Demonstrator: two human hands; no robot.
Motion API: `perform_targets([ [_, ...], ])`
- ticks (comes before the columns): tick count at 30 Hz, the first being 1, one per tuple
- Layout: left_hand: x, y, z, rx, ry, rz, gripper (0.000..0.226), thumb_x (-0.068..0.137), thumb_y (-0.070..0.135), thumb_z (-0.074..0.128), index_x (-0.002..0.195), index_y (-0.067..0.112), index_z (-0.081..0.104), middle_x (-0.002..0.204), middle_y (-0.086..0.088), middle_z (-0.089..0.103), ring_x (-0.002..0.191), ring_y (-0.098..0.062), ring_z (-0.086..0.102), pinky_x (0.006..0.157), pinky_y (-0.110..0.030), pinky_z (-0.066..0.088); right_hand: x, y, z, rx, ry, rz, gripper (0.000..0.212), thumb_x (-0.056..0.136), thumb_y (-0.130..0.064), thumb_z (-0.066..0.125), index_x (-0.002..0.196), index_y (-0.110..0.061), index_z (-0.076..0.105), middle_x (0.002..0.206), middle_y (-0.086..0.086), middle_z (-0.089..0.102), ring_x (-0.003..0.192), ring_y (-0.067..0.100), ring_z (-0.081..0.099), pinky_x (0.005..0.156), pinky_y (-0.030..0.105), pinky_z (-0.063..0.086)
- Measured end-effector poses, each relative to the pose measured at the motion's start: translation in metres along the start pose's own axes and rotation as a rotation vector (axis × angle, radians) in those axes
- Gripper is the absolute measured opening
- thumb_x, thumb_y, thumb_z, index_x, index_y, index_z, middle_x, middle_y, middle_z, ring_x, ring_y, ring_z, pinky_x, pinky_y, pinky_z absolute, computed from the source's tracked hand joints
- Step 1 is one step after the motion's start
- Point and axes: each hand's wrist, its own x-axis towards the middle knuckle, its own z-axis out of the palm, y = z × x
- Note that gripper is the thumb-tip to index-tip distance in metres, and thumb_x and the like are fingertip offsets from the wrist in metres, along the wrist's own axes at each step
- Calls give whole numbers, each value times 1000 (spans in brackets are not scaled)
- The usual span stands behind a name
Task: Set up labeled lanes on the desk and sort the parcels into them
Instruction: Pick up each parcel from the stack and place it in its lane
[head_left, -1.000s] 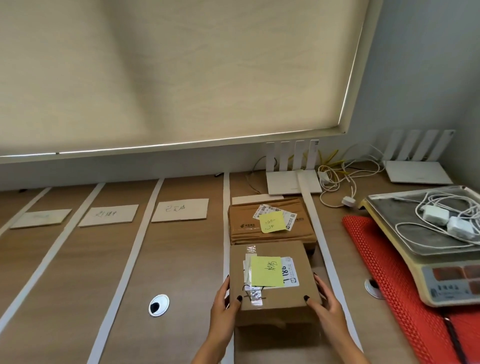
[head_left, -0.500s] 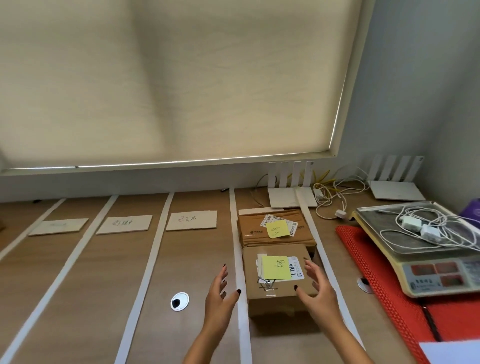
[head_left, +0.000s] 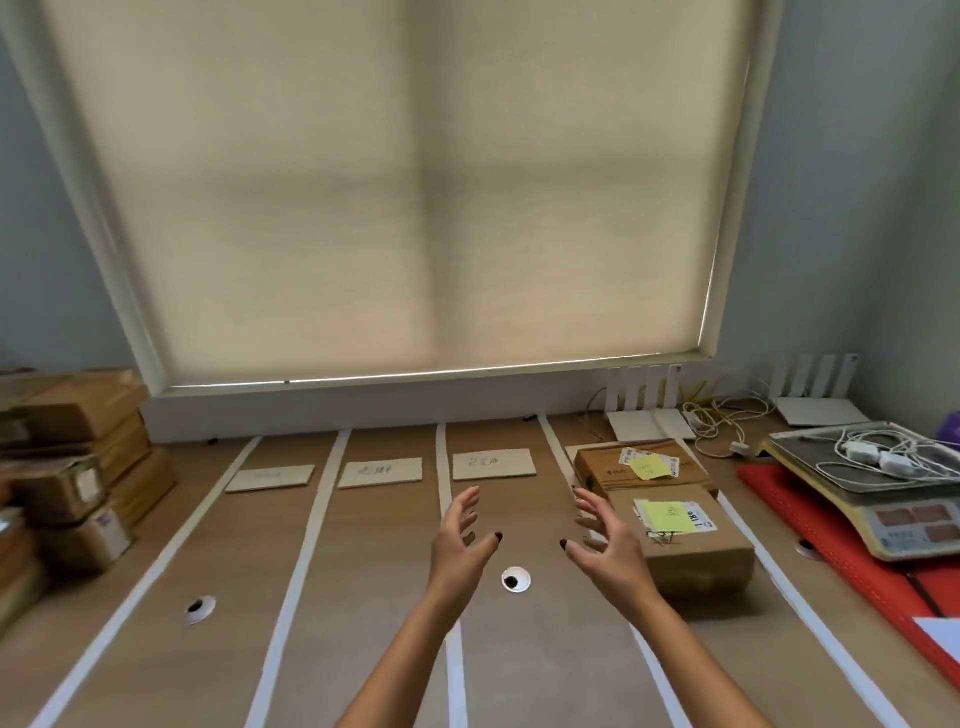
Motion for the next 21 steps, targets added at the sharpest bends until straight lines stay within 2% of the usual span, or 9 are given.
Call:
perform_targets([
  [5, -29, 12, -81, 13, 39, 28, 60, 85, 3, 63, 137, 22, 41, 139, -1, 46, 126, -20, 46, 96, -26, 41, -30, -60, 57, -8, -13, -61, 67, 79, -8, 70, 137, -25, 41, 131, -1, 49, 120, 17, 50, 94, 31, 48],
  [9, -53, 21, -131, 7, 87, 57, 59, 85, 3, 62, 137, 22, 40, 140, -1, 44, 126, -19, 45, 98, -28, 41, -48, -100, 93, -4, -57, -108, 65, 79, -11, 70, 137, -24, 41, 133, 4, 49, 118, 20, 51, 91, 28, 48],
  [13, -83, 20, -173, 12, 148, 26, 58, 86, 2, 61, 137, 19, 41, 139, -4, 46, 123, -19, 47, 97, -29, 42, -72, -121, 129, 18, -100, -123, 65, 78, -10, 70, 135, -23, 43, 132, 7, 51, 114, 18, 53, 91, 31, 49],
  [18, -112, 13, -228, 57, 176, -6, 57, 86, 4, 61, 138, 18, 41, 137, -8, 47, 122, -21, 47, 93, -27, 42, -105, -145, 172, 46, -137, -122, 64, 79, -9, 69, 137, -20, 43, 132, 8, 52, 106, 14, 53, 86, 27, 48],
  [21, -124, 0, -265, 77, 202, -3, 57, 87, 5, 61, 138, 19, 40, 137, -7, 46, 122, -20, 47, 97, -31, 43, -120, -160, 203, 41, -172, -128, 64, 80, -8, 68, 137, -20, 42, 133, 9, 51, 109, 18, 54, 86, 28, 48],
])
